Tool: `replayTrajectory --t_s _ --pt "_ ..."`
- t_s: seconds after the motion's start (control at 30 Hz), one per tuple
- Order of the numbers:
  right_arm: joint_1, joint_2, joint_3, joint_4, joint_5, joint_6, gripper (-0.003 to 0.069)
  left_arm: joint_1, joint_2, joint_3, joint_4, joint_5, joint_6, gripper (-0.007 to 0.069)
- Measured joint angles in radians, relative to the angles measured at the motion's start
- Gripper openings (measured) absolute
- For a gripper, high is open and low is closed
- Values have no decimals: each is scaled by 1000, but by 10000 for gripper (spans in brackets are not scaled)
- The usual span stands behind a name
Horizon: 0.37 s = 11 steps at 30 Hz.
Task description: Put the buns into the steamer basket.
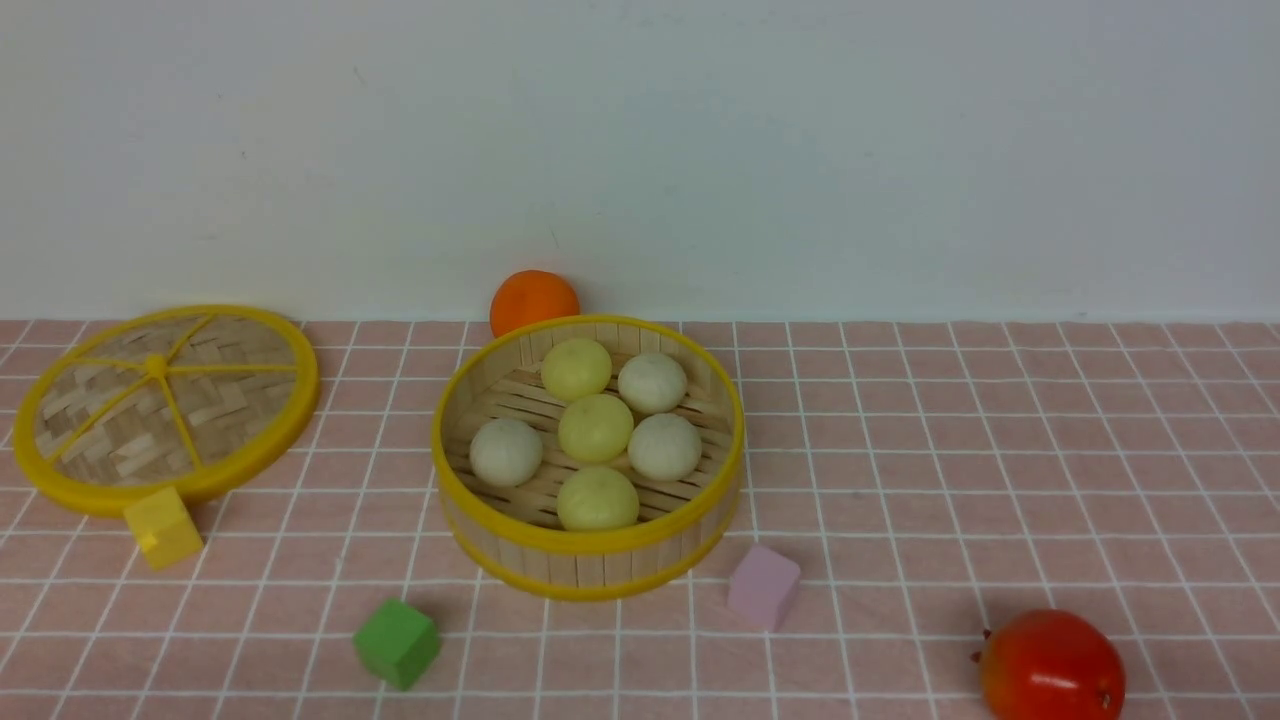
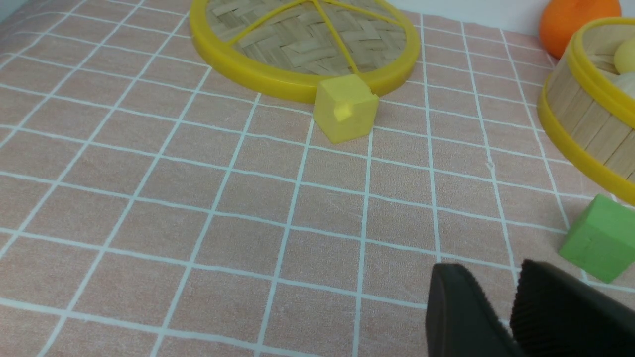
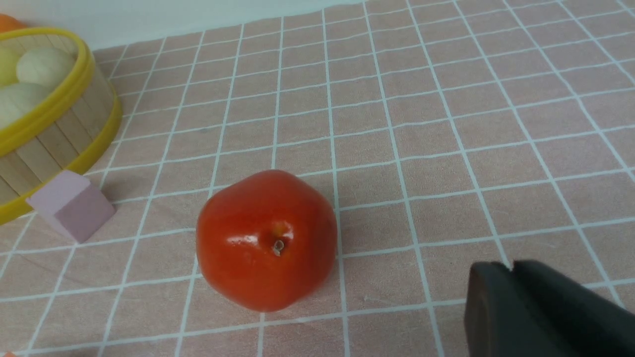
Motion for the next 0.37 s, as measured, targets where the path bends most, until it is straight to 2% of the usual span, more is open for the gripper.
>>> replayTrajectory --t_s 0.37 --pt "0 0 0 0 0 0 99 0 0 0 0 0 0 237"
